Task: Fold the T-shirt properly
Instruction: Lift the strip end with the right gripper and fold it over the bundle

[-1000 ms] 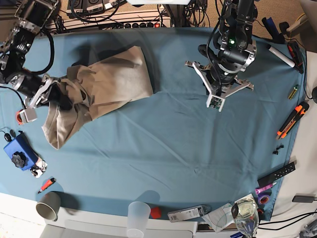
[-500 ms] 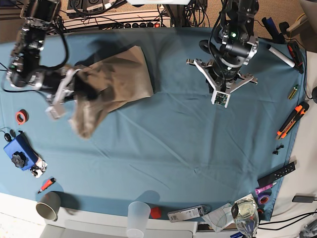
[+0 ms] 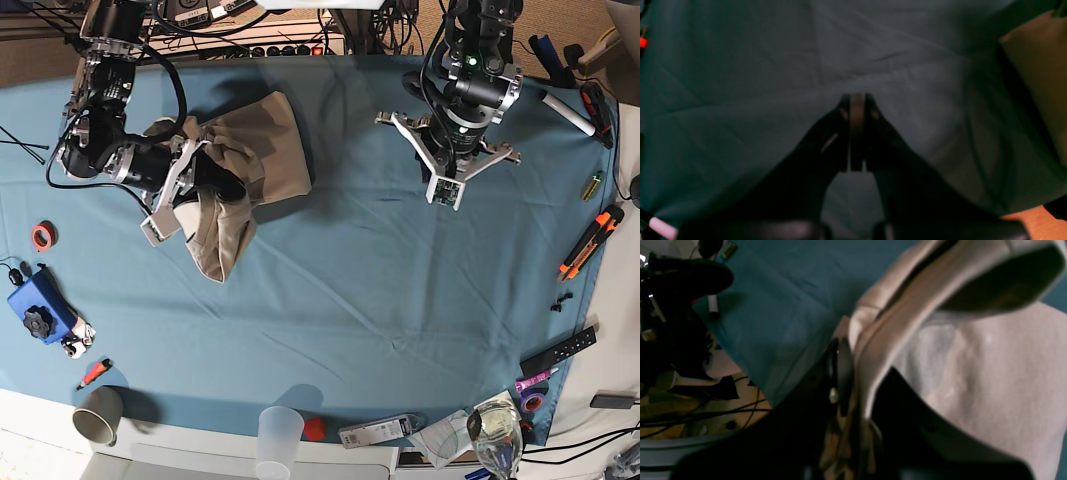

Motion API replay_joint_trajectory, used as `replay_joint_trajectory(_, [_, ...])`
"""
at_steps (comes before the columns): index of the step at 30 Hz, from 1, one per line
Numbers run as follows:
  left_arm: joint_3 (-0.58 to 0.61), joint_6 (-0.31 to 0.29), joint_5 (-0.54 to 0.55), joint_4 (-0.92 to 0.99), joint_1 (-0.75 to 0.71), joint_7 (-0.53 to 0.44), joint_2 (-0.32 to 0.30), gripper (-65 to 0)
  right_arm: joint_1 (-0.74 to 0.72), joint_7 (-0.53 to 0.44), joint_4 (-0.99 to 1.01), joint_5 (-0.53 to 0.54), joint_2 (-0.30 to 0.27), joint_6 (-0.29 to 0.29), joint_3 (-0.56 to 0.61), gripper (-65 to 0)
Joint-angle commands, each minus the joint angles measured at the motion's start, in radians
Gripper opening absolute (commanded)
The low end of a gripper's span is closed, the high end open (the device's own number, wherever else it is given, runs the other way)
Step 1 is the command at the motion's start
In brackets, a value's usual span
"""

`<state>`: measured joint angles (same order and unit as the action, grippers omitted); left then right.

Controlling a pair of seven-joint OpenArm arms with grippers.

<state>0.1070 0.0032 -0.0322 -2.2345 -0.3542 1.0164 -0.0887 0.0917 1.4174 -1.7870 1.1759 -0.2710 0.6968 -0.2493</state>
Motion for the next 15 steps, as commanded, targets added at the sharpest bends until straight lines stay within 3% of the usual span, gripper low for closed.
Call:
replay_joint_trajectory(1, [-0.001,0.000,0.000,-0.020,0.002,-0.022,0.003,-65.0,-0.014,-0.021,-0.017,0.030,-0.010,0.001,-0.005,-65.0])
replay_joint_trajectory(5, [-0.001,0.000,0.000,-0.020,0.002,-0.022,0.003,-65.0,-0.006,-0.021,-0.017,0.032,-0.012,0.001,-0.005,-64.2])
replay_joint_trajectory(8, [-0.001,0.000,0.000,-0.020,-0.002,-0.022,0.003,-65.0,0.008,-0.021,-0.017,0.050,-0.026,0.001,-0.005,-51.7])
replay_joint_trajectory(14, [-0.001,0.000,0.000,-0.020,-0.012,-0.038,0.003,-65.0,0.031,-0.021,-0.033,0.304,-0.101,0.001,-0.005,-50.4])
replay_joint_trajectory(15, [-0.001,0.000,-0.001,-0.020,-0.012,-0.038,0.003,-65.0,0.031,-0.021,-0.039,0.308,-0.114,0.001,-0.005,-50.4])
